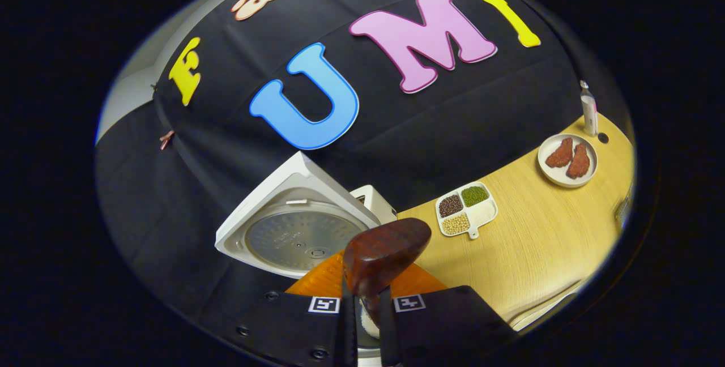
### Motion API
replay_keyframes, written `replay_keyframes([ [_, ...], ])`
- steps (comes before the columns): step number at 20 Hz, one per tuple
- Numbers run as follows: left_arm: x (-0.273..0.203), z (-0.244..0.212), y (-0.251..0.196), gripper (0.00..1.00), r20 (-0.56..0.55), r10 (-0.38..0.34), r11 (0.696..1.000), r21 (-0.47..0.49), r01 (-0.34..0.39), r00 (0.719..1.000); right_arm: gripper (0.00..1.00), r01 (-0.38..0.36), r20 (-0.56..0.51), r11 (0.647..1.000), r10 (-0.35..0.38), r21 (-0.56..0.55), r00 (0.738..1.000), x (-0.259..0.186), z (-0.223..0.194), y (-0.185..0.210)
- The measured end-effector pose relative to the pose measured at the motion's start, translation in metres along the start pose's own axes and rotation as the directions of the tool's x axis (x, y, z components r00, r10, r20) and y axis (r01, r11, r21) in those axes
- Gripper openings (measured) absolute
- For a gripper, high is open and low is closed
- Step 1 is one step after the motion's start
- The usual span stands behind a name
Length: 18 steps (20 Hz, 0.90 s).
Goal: Close the left gripper, press the button to open the rice cooker; take a wooden spoon from the chopstick holder with the right hand, scoop a spoonful of rice and pour it into the rice cooker, then put the wooden spoon back into the chopstick holder.
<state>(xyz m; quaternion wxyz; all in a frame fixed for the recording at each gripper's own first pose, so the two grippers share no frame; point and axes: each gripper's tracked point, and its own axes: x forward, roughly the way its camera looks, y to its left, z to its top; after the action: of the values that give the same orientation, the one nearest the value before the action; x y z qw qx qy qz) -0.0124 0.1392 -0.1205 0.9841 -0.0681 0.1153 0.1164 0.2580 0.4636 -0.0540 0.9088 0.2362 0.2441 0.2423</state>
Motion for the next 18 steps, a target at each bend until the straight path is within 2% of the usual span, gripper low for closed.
replay_keyframes([
  [5,-0.003,-0.003,-0.001,0.95,-0.001,-0.007,1.000,0.006,0.007,1.000,0.19,-0.009,-0.009,0.993,0.008,-0.120,1.000,0.018,-0.017,0.014],
  [8,-0.001,-0.003,-0.001,0.96,0.007,-0.006,0.999,0.045,0.006,1.000,0.20,-0.024,-0.013,0.973,0.022,-0.229,1.000,0.025,-0.026,0.027],
  [11,0.000,0.000,-0.004,0.96,0.015,-0.021,0.998,0.056,0.020,1.000,0.19,-0.054,-0.011,0.933,0.053,-0.355,0.999,0.029,-0.034,0.042],
  [15,0.004,0.005,-0.009,0.96,0.030,-0.033,0.998,0.058,0.032,0.999,0.19,-0.078,-0.022,0.882,0.077,-0.464,0.997,0.035,-0.048,0.056],
  [18,0.004,0.011,-0.010,0.95,0.044,-0.044,0.998,0.036,0.043,0.998,0.19,-0.088,-0.025,0.804,0.091,-0.588,0.996,0.035,-0.054,0.061],
])
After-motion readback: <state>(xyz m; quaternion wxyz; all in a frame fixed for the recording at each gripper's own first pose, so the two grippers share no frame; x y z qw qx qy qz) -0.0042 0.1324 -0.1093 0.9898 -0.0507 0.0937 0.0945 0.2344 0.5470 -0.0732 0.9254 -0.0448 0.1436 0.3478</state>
